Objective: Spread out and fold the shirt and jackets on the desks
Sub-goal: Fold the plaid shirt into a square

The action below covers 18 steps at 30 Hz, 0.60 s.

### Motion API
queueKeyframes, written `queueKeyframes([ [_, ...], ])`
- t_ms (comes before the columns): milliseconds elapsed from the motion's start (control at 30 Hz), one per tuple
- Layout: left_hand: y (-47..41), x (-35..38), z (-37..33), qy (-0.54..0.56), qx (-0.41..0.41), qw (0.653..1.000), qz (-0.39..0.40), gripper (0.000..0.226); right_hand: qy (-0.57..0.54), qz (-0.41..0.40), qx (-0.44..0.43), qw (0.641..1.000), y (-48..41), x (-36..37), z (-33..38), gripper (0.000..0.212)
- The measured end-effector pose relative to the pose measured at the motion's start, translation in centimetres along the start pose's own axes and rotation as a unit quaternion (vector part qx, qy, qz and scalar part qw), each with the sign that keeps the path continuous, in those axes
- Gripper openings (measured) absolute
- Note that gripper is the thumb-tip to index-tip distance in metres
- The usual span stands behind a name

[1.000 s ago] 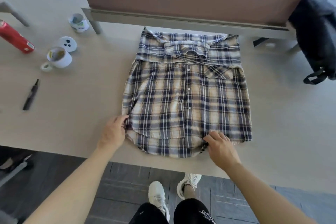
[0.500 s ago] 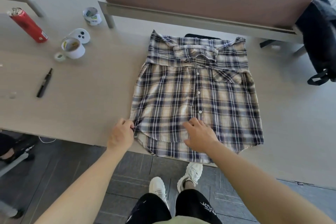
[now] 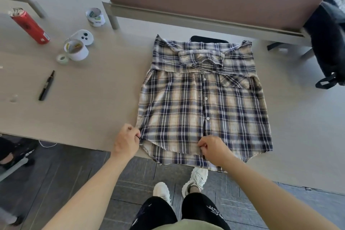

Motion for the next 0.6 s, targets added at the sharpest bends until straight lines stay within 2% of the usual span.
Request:
queueKeyframes([
  [100,0.4,-0.1,0.0,-0.028,0.012,1.0,0.007,0.012,-0.045,0.013,0.04,0.998,0.3,0.1,-0.9,0.021],
  [167,0.7,-0.4,-0.8,-0.067,0.012,0.998,0.0,0.015,-0.025,-0.002,0.04,0.999,1.0,0.2,-1.6,0.019],
  [200,0.9,-0.4,-1.5,-0.085,0.034,0.996,-0.002,0.022,0.001,-0.006,0.034,0.999,1.5,0.3,-2.1,0.023],
  [267,1.6,-0.4,-3.0,-0.113,0.125,0.985,0.021,0.04,0.095,-0.007,0.001,0.995,2.9,0.6,-3.1,0.044],
  [333,2.3,0.4,-4.6,-0.124,0.204,0.965,0.111,0.061,0.195,-0.025,-0.054,0.979,4.3,1.4,-4.0,0.064],
  [433,3.3,1.9,-6.7,-0.193,0.227,0.922,0.247,0.085,0.26,-0.092,-0.096,0.957,5.5,2.9,-4.9,0.08],
  [500,3.8,2.8,-7.4,-0.239,0.209,0.905,0.282,0.09,0.239,-0.13,-0.101,0.957,5.5,3.3,-5.0,0.077],
  [600,4.4,3.3,-8.0,-0.234,0.206,0.917,0.248,0.076,0.217,-0.153,-0.127,0.956,5.5,3.4,-4.9,0.064],
])
Point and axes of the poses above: each hand's wrist, its own y-axis away from the middle knuckle, its own x-axis out of the palm, z = x × y, the point moved 1 cm from there along -y, towards the middle knuckle, and after that the axes turned 5 degrees about x, right-handed, at the moved point
